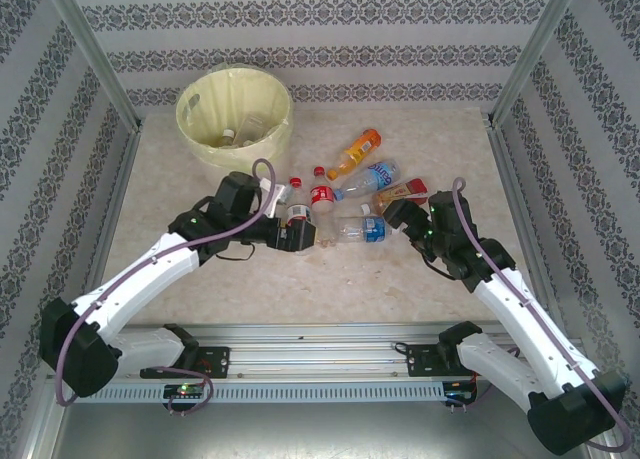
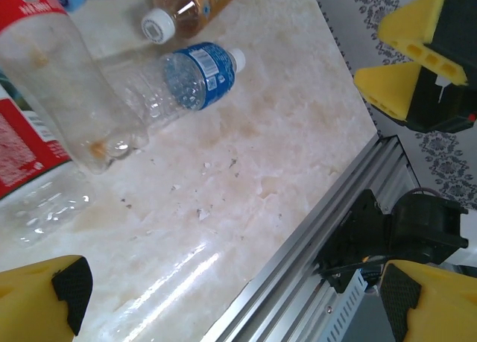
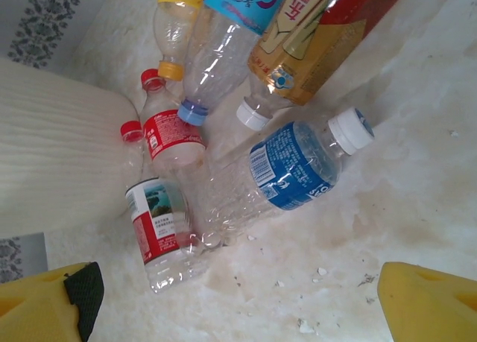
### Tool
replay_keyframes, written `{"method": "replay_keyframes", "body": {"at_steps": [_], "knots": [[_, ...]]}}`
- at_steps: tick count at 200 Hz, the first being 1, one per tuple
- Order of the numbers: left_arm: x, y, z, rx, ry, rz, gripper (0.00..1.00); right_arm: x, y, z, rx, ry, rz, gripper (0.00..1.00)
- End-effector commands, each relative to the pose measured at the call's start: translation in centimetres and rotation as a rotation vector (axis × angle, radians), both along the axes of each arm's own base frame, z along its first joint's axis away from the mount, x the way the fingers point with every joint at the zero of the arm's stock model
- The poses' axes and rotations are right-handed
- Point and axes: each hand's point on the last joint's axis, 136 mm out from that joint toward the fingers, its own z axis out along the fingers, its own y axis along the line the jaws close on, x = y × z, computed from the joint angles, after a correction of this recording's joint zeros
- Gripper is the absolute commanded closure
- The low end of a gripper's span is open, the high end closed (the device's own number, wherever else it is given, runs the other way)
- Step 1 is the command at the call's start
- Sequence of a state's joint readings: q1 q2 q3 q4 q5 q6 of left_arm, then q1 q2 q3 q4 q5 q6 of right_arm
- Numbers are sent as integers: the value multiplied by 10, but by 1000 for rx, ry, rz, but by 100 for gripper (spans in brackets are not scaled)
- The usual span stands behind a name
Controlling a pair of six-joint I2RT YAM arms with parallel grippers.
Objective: Put the plastic bottles in the bin
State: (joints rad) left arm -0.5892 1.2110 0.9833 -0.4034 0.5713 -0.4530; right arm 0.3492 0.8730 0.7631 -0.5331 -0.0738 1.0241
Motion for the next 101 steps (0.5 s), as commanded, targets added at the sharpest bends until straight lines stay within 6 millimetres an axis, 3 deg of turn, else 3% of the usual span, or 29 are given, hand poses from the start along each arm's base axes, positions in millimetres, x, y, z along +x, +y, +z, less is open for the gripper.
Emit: {"method": "replay_keyframes", "body": {"at_steps": [1,37,101], "knots": [[3,-23,4,-53,-30,-17,0,10,-1,-7,74,-10,-51,6],[-4,-46,-19,-34,28,-66,0,16,-7,-30,95,22,-99,11],[-14,-72,-26,-44,30,-110,0,28,-10,-68,155,57,-159,26]]}}
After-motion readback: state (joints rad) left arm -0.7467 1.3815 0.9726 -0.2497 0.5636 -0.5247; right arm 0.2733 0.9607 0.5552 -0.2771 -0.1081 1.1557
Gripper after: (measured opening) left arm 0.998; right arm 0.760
